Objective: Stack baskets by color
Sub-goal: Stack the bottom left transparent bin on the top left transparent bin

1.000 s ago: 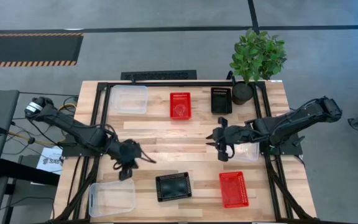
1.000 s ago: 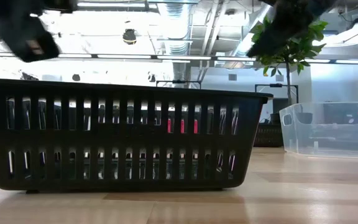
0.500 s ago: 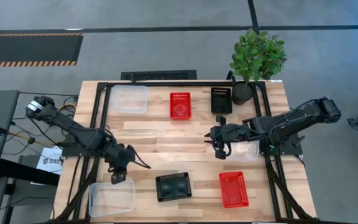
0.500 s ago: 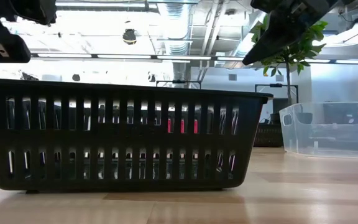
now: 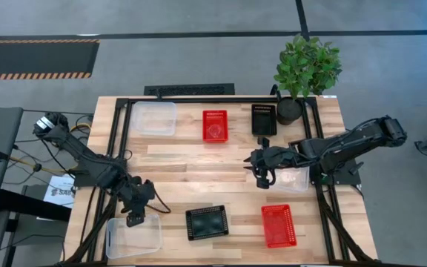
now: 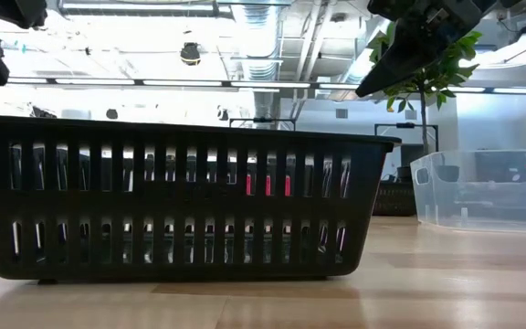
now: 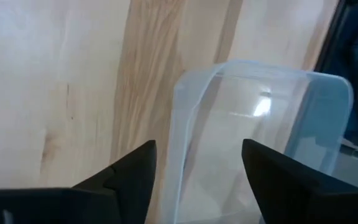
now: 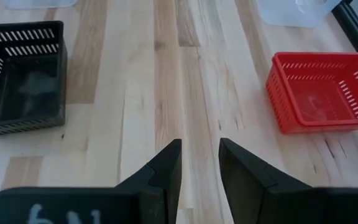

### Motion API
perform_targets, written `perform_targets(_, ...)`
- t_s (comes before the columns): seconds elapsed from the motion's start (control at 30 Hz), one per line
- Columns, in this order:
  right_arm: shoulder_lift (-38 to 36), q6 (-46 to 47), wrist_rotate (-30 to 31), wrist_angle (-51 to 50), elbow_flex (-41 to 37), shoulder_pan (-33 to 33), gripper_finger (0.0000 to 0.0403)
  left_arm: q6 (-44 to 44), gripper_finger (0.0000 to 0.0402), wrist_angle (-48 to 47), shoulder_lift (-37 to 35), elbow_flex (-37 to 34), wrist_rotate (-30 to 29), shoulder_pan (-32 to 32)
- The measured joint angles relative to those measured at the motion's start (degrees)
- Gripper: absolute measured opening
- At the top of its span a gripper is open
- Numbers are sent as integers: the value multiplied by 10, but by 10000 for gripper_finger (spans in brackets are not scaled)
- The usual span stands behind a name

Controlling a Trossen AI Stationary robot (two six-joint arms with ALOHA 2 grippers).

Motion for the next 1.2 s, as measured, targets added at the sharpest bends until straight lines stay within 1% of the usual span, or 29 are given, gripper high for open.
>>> perform_targets(0.13, 0, -1, 0, 0, 0, 0, 127, -17, 226, 4, 34, 0, 2, -19)
perform_targets(0.33, 0, -1, 0, 0, 0, 0, 127, 9, 225, 35, 124, 0, 0, -26)
perform_targets(0.4, 0, -1, 0, 0, 0, 0, 127, 11, 225, 49, 157, 0, 8, -25)
perform_targets(0.6, 0, -6, 0, 0, 0, 0, 127, 67, 224, 66, 237, 0, 31, -27)
perform_targets(0.7, 0, -10, 0, 0, 0, 0, 127, 103, 224, 64, 255, 2, 35, -27)
perform_targets(0.8, 0, -10, 0, 0, 0, 0, 127, 138, 223, 62, 254, 2, 34, -27)
perform_targets(0.87, 0, -10, 0, 0, 0, 0, 127, 159, 215, 62, 248, 0, 29, -27)
perform_targets(0.93, 0, -11, 0, 0, 0, 0, 127, 175, 194, 63, 244, 0, 18, -27)
perform_targets(1.03, 0, -12, 0, 1, 0, 0, 127, 190, 142, 57, 241, 0, 16, -25)
perform_targets(1.13, 0, -12, 0, 2, 0, 0, 127, 200, 74, 57, 241, 0, 42, -15)
perform_targets(1.2, 0, -12, 0, 2, 0, 0, 127, 207, 26, 57, 241, 0, 72, -4)
